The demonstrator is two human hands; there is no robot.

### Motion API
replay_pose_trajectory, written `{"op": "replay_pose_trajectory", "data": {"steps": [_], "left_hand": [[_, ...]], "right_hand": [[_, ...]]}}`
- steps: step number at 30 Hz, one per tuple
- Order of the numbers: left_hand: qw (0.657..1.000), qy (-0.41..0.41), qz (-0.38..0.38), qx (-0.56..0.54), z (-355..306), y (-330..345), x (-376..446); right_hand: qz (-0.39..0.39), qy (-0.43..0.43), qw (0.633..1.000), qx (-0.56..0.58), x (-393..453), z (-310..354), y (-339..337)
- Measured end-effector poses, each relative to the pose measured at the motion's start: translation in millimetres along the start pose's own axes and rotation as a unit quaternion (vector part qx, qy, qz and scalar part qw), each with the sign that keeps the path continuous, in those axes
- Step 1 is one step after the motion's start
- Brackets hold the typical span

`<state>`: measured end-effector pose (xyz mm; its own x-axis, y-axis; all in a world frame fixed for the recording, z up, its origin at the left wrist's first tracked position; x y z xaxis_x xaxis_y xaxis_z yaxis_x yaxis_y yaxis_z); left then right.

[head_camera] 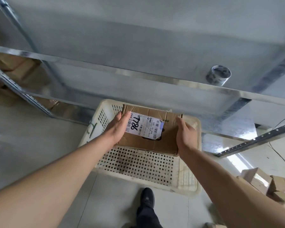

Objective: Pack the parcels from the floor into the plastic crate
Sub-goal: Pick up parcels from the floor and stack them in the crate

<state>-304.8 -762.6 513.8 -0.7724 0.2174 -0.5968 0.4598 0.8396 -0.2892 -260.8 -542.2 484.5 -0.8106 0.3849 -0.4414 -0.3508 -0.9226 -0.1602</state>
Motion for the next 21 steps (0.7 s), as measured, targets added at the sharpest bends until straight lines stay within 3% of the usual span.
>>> {"op": "replay_pose_trajectory", "data": {"steps": [10, 21], "left_hand": [[0.999, -0.045, 0.016, -0.017, 47.3, -32.3, 80.3], [0.994, -0.098, 0.021, 0.038, 159.4, -64.4, 207.3]], "right_hand": [[0.024, 0.052, 0.998, -0.034, 65.6, -40.8, 67.1], [0.012, 0.126, 0.989, -0.072, 135.5, -131.5, 159.2]]}}
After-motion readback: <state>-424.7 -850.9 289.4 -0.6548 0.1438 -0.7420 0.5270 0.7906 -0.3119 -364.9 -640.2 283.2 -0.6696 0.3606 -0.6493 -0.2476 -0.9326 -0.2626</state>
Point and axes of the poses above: each hand's wrist, its own x-axis towards the middle knuckle, its own y-axis out of the palm, z = x × y, the point moved 1 cm from there along x, towards the middle knuckle, and after that the axes turned 10 degrees about z, right-handed, at the moved point
